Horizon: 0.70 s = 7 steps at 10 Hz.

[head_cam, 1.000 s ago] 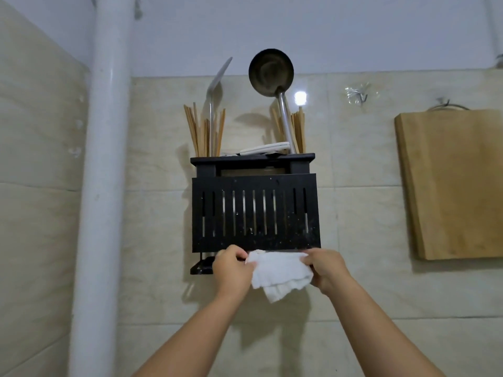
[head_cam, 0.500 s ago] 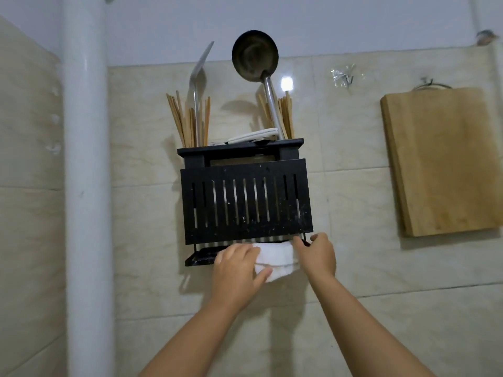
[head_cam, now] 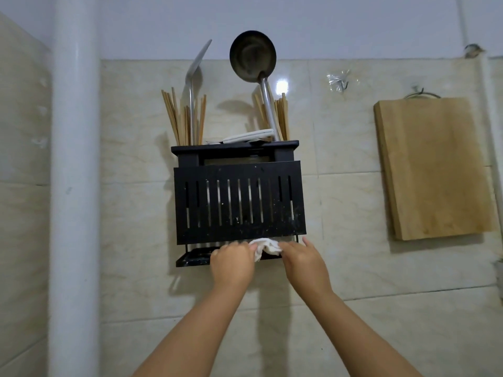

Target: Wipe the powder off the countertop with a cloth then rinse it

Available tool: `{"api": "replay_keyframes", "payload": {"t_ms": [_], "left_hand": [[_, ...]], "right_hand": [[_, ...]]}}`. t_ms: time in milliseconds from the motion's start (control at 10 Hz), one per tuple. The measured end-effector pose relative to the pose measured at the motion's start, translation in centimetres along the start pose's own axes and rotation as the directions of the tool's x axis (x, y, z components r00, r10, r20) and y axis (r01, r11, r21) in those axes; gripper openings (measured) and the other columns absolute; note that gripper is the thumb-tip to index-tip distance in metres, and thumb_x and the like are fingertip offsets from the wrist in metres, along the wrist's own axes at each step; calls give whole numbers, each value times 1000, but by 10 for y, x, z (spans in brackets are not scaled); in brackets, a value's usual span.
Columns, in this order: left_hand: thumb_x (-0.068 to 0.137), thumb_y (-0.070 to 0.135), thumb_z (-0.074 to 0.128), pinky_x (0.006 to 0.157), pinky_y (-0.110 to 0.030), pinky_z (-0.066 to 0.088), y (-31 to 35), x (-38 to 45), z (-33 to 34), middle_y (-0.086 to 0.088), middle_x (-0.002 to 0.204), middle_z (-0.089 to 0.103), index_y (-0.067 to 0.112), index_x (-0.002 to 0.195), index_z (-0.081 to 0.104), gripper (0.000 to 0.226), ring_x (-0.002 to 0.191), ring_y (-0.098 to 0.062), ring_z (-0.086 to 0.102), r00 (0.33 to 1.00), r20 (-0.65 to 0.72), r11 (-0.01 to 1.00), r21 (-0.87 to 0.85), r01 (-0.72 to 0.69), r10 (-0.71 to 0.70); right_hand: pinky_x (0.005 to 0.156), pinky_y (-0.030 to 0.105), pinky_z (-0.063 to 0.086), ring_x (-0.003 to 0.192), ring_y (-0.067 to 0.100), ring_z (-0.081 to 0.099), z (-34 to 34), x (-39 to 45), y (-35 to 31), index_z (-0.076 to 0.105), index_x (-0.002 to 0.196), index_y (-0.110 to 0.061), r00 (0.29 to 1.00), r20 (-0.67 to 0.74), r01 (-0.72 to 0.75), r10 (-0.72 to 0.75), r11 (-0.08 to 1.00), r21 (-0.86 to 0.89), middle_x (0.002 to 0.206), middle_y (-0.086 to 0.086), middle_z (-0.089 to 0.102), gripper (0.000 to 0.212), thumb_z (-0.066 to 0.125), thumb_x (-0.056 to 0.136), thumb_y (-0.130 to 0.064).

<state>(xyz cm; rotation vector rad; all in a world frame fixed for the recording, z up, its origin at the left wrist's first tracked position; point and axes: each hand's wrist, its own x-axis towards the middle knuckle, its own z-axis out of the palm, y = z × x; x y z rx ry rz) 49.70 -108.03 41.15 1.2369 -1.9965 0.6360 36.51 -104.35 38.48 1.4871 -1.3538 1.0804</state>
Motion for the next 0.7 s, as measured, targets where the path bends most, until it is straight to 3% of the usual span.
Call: {"api": "replay_keyframes", "payload": {"t_ms": [100,200,300,400,500,600,700], "left_hand": [[93,30,50,71,-26,44,-9,-7,-4,-5,91,68,8,96,65,27,84,-20,64,987,-149,994,-83,-76,63],[78,25,55,57,-24,50,-21,-21,8,-1,70,67,9,75,69,22,63,-18,65,931,-295,950,-154,-270,216],[80,24,53,80,-36,51,-24,-30,11,-5,97,67,6,98,66,29,91,-22,66,951,-174,952,-126,-280,257],[96,26,39,109,-37,21,-21,-28,2,1,136,44,13,136,36,42,129,-17,37,983,4,979,-92,-184,185],[96,28,37,111,-39,15,-17,-31,-3,0,142,35,14,139,27,46,134,-16,25,988,25,987,-56,-148,150],[87,18,52,101,-42,32,-17,-53,-5,-7,129,49,7,126,45,41,123,-24,40,981,-64,978,-83,-190,185],[72,15,49,77,-37,50,-13,-79,4,-10,102,65,6,98,64,32,99,-26,56,902,-294,936,-61,-347,315]], "right_hand": [[84,41,53,60,17,61,-7,9,0,65,71,-13,975,197,-87,99,994,-69,63,1,64,15,69,69,2],[112,38,16,115,16,48,-20,6,-5,52,118,-16,885,423,-166,193,981,-100,116,1,58,29,40,92,-11],[114,44,9,137,15,22,-26,-4,-13,28,141,-18,855,468,-175,223,974,-143,143,-2,35,49,38,93,-15],[114,44,8,143,16,6,-34,-12,-19,11,148,-18,818,522,-198,242,970,-140,154,-2,13,61,39,94,-15],[114,43,10,144,17,1,-44,-24,-20,7,148,-19,780,578,-211,239,970,-116,156,2,1,65,41,93,-14],[115,42,12,144,18,6,-56,-43,-17,13,148,-18,759,610,-199,228,973,-116,156,6,3,61,42,94,-14],[115,39,15,143,19,10,-70,-62,-18,21,147,-16,740,636,-171,219,976,-137,156,6,8,57,42,94,-17]]}}
